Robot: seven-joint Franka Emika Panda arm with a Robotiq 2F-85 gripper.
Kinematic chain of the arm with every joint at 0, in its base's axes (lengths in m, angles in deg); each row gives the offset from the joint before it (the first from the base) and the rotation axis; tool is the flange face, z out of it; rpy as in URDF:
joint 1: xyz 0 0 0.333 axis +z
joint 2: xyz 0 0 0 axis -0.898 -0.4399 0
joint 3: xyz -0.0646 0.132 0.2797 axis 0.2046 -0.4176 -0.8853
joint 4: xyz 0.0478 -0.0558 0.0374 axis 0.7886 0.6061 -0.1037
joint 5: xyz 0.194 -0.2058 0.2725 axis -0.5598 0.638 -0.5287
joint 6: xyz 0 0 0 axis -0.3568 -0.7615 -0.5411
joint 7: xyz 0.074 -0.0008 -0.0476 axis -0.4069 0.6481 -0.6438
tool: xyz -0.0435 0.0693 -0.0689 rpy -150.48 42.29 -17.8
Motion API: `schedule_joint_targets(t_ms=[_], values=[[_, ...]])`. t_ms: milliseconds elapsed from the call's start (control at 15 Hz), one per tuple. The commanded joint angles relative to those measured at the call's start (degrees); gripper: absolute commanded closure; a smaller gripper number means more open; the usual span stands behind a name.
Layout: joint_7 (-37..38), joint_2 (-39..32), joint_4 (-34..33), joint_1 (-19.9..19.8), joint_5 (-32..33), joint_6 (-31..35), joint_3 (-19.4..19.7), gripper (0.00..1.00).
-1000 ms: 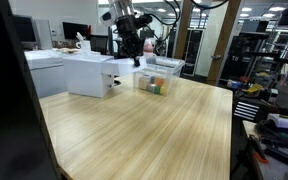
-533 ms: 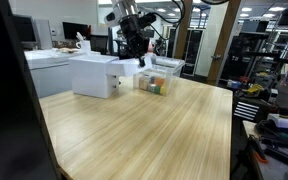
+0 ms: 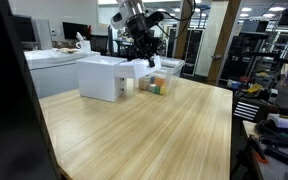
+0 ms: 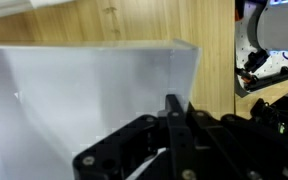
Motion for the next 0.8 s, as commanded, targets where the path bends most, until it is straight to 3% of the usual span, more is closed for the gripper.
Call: schedule_joint_targets(t_ms=[0,267,733], values=[[1.13,2.28,10.47,0.20,1.35,-0.91,-1.30,0.99],[2.97,6.03,15.27,0.89,1.99,-1.18,-1.60,0.99],[15.47,11.54,23.62,2.73,0.05,-0.67,-2.26,0.99]])
